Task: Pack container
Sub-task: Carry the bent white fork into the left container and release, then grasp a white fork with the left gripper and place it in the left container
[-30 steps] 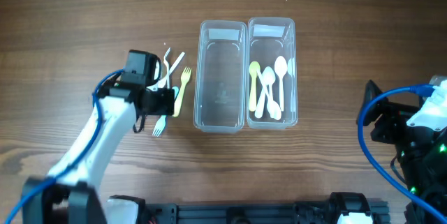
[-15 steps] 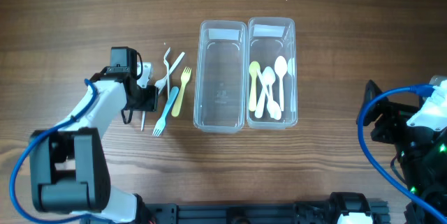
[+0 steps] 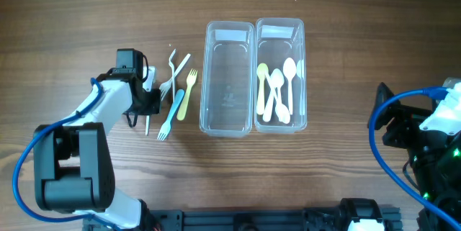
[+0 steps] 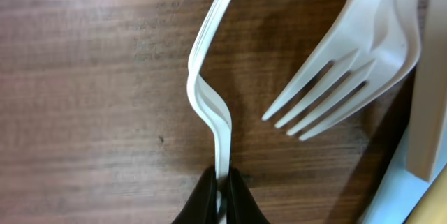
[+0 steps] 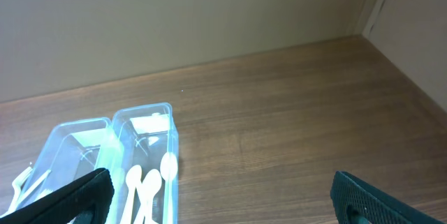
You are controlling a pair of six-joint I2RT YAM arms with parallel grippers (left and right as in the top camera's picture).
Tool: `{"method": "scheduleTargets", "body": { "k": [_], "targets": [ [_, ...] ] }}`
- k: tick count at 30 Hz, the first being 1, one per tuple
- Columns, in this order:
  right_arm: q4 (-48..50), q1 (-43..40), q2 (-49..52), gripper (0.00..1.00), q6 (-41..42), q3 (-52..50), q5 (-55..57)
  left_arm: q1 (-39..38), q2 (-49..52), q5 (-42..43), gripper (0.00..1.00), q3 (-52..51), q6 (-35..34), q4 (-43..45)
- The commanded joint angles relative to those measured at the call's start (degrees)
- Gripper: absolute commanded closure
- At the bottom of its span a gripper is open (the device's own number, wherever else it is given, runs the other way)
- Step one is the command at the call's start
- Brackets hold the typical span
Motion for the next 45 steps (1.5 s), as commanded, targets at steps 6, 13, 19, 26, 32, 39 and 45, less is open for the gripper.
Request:
{"method": "scheduleTargets", "body": {
  "k": [6, 13, 19, 26, 32, 39, 45],
  "targets": [
    [0.28, -0.17, 0.15, 0.0, 0.04, 0.22, -0.92, -6.45, -14.99, 7.85, 0.96, 18.8, -9.84, -18.12],
    [0.26, -0.17, 0.15, 0.0, 0.07, 0.22, -0.92, -25.75, -17.03, 2.86, 0.96, 19.17, -25.57, -11.89],
    [0.26, -0.17, 0.15, 0.0, 0.04, 0.22, -0.9, -32.39, -0.15, 3.63, 0.96, 19.17, -25.66, -5.05],
    [0.26, -0.17, 0.15, 0.0, 0.04, 0.22, -0.92, -31.65, -1.36, 3.56, 0.52, 24.3, -26.1, -8.79],
    [0.26, -0.17, 0.15, 0.0, 0.02, 0.22, -0.9, -24.7, -12.41, -11.32, 0.37, 29.68, -25.59, -20.92],
    [0.26, -0.17, 0.15, 0.0, 0.04, 0.22, -0.92, -12.74, -1.77, -6.47, 0.62, 26.97, -25.51, -14.21],
    [0.26, -0.17, 0.15, 0.0, 0.04, 0.22, -0.92, -12.92, 12.07, -6.47, 0.52, 26.97, -21.03, -8.11]
  ]
}}
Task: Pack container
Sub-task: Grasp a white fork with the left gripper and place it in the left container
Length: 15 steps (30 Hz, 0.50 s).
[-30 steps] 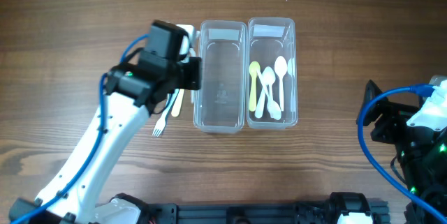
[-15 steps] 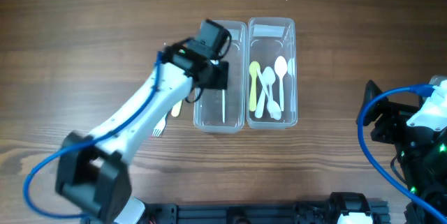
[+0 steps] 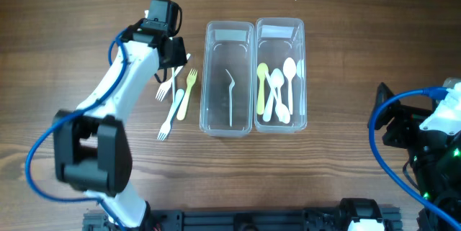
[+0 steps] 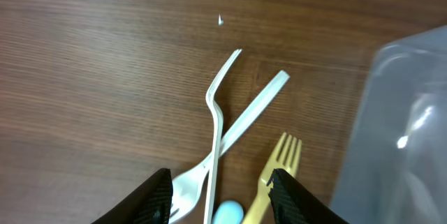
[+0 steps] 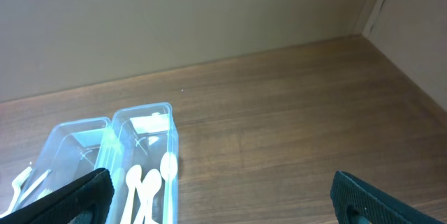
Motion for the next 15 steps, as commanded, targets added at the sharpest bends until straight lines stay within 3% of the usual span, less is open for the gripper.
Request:
{"method": "scheduleTargets", "body": {
  "k": [1, 6, 11, 15],
  "targets": [
    [0.26, -0.17, 0.11, 0.0, 0.04, 0.22, -0.9, -0.02, 7.21, 0.74, 0.53, -0.39, 1.62, 0.87],
    [0.26, -0.17, 0.11, 0.0, 0.07, 0.22, -0.9, 0.13, 11.37, 0.72, 0.57, -0.39, 1.66, 2.12],
    [0.26, -0.17, 0.11, 0.0, 0.07, 0.22, -0.9, 1.42, 11.43, 0.74, 0.75, -0.39, 1.86, 3.08],
    [0.26, -0.17, 0.11, 0.0, 0.07, 0.22, -0.9, 1.51, 11.43, 0.74, 0.76, -0.39, 2.58, 3.06]
  ]
}}
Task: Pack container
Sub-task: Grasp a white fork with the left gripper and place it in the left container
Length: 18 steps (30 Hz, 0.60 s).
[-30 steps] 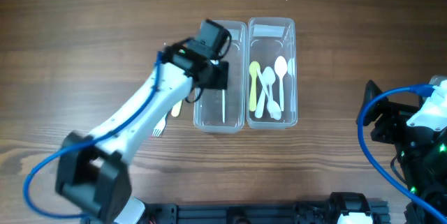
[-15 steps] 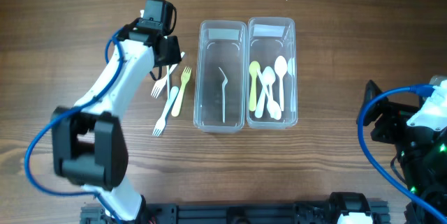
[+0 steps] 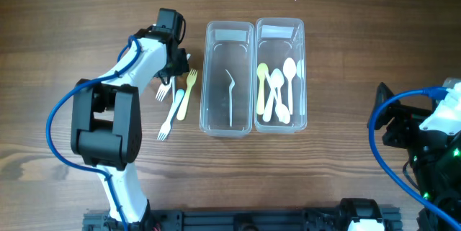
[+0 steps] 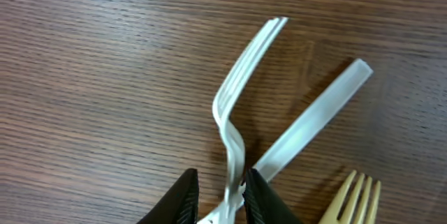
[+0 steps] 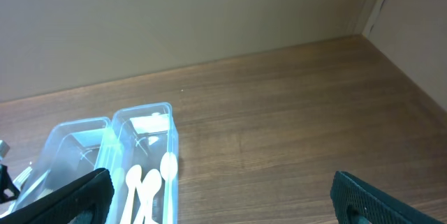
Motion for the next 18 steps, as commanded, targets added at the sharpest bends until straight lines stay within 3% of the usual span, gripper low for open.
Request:
{"method": "scheduleTargets", "body": {
  "k": [1, 7, 12, 18],
  "targets": [
    [0.31, -0.17, 0.11, 0.0, 0.07, 0.22, -0.9, 0.33, 0.68, 0.52, 0.77, -0.33, 1.88, -0.02],
    [0.31, -0.17, 0.11, 0.0, 0.04, 0.22, -0.9, 0.33, 1.77, 2.27, 0.82, -0.33, 3.58, -0.5],
    [0.31, -0.17, 0.11, 0.0, 0.07, 0.22, -0.9, 0.33, 2.01, 2.27, 0.96, -0.33, 3.69, -0.96],
    [0.31, -0.17, 0.11, 0.0, 0.04, 0.22, -0.9, 0.31, -4.15, 2.23, 0.96, 4.11, 9.33, -8.63]
  ]
}}
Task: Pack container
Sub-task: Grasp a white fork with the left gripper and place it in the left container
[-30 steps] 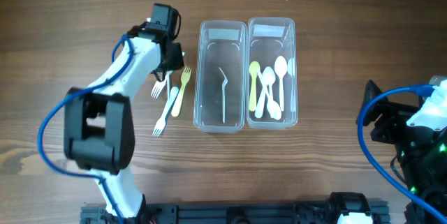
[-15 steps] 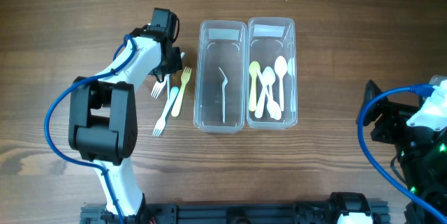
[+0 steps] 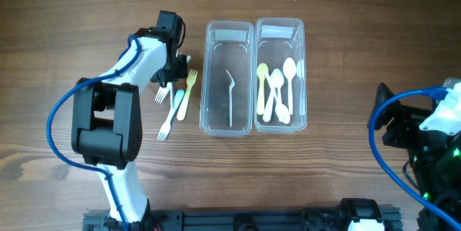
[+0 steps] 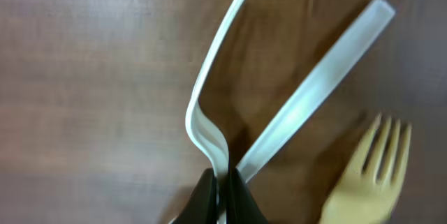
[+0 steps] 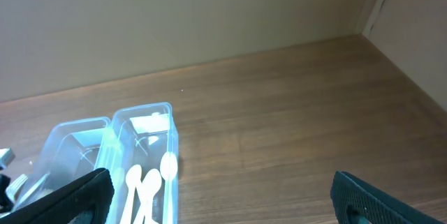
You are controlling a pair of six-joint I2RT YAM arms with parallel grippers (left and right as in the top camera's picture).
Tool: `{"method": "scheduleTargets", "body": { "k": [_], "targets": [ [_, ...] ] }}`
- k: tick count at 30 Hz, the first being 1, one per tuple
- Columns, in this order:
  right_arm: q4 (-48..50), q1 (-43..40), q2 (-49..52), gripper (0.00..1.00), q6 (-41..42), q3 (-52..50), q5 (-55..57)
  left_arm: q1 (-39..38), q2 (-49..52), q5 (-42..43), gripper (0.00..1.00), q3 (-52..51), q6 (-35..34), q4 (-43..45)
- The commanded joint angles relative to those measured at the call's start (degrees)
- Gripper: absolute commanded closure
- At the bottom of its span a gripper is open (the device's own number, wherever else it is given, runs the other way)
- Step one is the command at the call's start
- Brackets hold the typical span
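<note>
My left gripper point(image 4: 222, 185) is shut on a white fork point(image 4: 209, 95) that stands on its edge on the table; overhead the left gripper point(image 3: 173, 69) sits left of the containers. Under that fork a second white fork's handle point(image 4: 318, 88) crosses. A yellow fork point(image 3: 185, 93) and a blue fork point(image 3: 170, 116) lie beside them. The left clear container point(image 3: 209, 80) holds one white fork point(image 3: 230, 98). In the right clear container point(image 3: 303, 73) lie several spoons point(image 3: 276, 91). My right gripper point(image 5: 216, 203) is open and empty, far from the containers.
The right arm point(image 3: 425, 137) is parked at the table's right edge. Both containers stand side by side mid-table, with bare wood around them.
The left jaws, slightly apart astride the white fork's handle before, are now shut on it. The right arm has not moved.
First my left gripper was shut on a white fork left of the fork pile, with the left container empty. Then a white fork lay in that container and the gripper hung open over the remaining forks. It then straddled another white fork and now grips it.
</note>
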Motion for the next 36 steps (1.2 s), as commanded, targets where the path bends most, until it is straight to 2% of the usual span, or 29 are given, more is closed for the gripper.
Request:
{"method": "scheduleTargets", "body": {
  "k": [1, 5, 7, 9, 11, 15, 17, 18, 20, 21, 22, 24, 27, 31, 33, 34, 36],
  "targets": [
    [0.26, -0.17, 0.11, 0.0, 0.04, 0.22, -0.9, -0.24, -7.76, 0.9, 0.96, 5.75, 2.62, -4.98],
    [0.26, -0.17, 0.11, 0.0, 0.04, 0.22, -0.9, -5.88, -21.18, 6.54, 0.96, 8.9, 2.6, -7.48],
    [0.24, -0.17, 0.11, 0.0, 0.04, 0.22, -0.87, -10.62, -23.85, 8.66, 0.96, 8.9, 2.38, -7.5],
    [0.26, -0.17, 0.11, 0.0, 0.07, 0.22, -0.87, -14.4, -23.06, 8.44, 0.96, 8.61, 2.1, -7.34],
    [0.24, -0.17, 0.11, 0.0, 0.04, 0.22, -0.87, -17.68, -18.95, 8.04, 0.96, 7.34, -4.17, -5.44],
    [0.26, -0.17, 0.11, 0.0, 0.04, 0.22, -0.9, -20.63, -8.85, 8.04, 0.96, 6.69, -8.39, -1.9],
    [0.26, -0.17, 0.11, 0.0, 0.04, 0.22, -0.9, -21.11, -6.25, 8.07, 0.86, 6.69, -8.44, 0.02],
    [0.24, -0.17, 0.11, 0.0, 0.04, 0.22, -0.9, -21.14, -5.7, 8.07, 0.71, 6.69, -9.11, -0.07],
    [0.26, -0.17, 0.11, 0.0, 0.04, 0.22, -0.9, -21.11, -6.21, 8.04, 0.67, 6.82, -9.66, -0.57],
    [0.26, -0.17, 0.11, 0.0, 0.04, 0.22, -0.9, -20.83, -7.08, 8.04, 0.56, 7.1, -9.66, -0.68],
    [0.24, -0.17, 0.11, 0.0, 0.07, 0.22, -0.9, -20.04, -9.09, 7.91, 0.25, 7.8, -9.44, -1.16],
    [0.24, -0.17, 0.11, 0.0, 0.04, 0.22, -0.9, -17.92, -13.35, 4.48, 0.2, 8.35, -9.09, -2.34],
    [0.26, -0.17, 0.11, 0.0, 0.07, 0.22, -0.9, -12.7, -18.51, 0.83, 0.2, 8.35, 1.53, -5.86],
    [0.26, -0.17, 0.11, 0.0, 0.07, 0.22, -0.9, -3.28, -16.98, 0.57, 0.28, 8.33, 13.64, -11.63],
    [0.26, -0.17, 0.11, 0.0, 0.04, 0.22, -0.9, 0.52, -14.4, 2.12, 0.37, 8.28, 22.12, -13.62],
    [0.26, -0.17, 0.11, 0.0, 0.04, 0.22, -0.9, 2.8, -11.93, 6.45, 0.39, 8.28, 29.07, -15.5],
    [0.26, -0.17, 0.11, 0.0, 0.07, 0.22, -0.9, 4.33, -9.11, 8.48, 0.42, 8.28, 32.28, -16.41]
  ]
}}
